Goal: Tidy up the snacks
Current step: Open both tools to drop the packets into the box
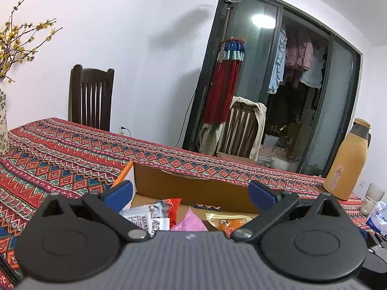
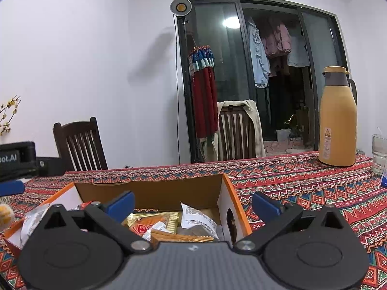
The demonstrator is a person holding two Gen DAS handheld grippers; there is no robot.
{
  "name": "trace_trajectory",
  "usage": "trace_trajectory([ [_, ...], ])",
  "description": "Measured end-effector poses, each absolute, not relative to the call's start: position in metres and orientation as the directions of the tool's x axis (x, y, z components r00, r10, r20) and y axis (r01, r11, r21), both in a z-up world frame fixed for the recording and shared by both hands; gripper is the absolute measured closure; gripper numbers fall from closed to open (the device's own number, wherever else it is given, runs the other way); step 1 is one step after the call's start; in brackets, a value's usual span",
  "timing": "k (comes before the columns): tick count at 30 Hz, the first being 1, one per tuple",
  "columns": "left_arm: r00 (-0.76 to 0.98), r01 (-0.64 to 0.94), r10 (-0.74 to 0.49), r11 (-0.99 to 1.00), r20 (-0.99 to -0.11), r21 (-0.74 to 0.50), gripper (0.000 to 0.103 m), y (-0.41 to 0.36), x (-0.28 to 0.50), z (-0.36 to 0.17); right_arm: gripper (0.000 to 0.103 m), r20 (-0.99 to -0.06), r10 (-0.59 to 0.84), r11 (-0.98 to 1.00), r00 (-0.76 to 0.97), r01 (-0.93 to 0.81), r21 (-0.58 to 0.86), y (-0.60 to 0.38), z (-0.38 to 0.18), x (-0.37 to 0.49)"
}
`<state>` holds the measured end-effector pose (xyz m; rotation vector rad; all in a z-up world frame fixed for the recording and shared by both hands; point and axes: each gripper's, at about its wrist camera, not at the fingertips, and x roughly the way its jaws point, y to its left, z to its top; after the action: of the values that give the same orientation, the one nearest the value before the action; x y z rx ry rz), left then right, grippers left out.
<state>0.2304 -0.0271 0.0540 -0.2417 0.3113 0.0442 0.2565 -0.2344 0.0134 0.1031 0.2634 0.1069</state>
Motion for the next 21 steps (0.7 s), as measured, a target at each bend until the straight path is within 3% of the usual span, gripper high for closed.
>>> trace_trajectory([
  [21, 0.952, -0.040, -0.024, 0.979, -0.306, -0.199, 0.000, -0.024, 0.189, 0.084, 0.000, -0.189, 0.106, 0.982, 0.976, -0.074, 0.172, -0.252, 0.041, 0.222],
])
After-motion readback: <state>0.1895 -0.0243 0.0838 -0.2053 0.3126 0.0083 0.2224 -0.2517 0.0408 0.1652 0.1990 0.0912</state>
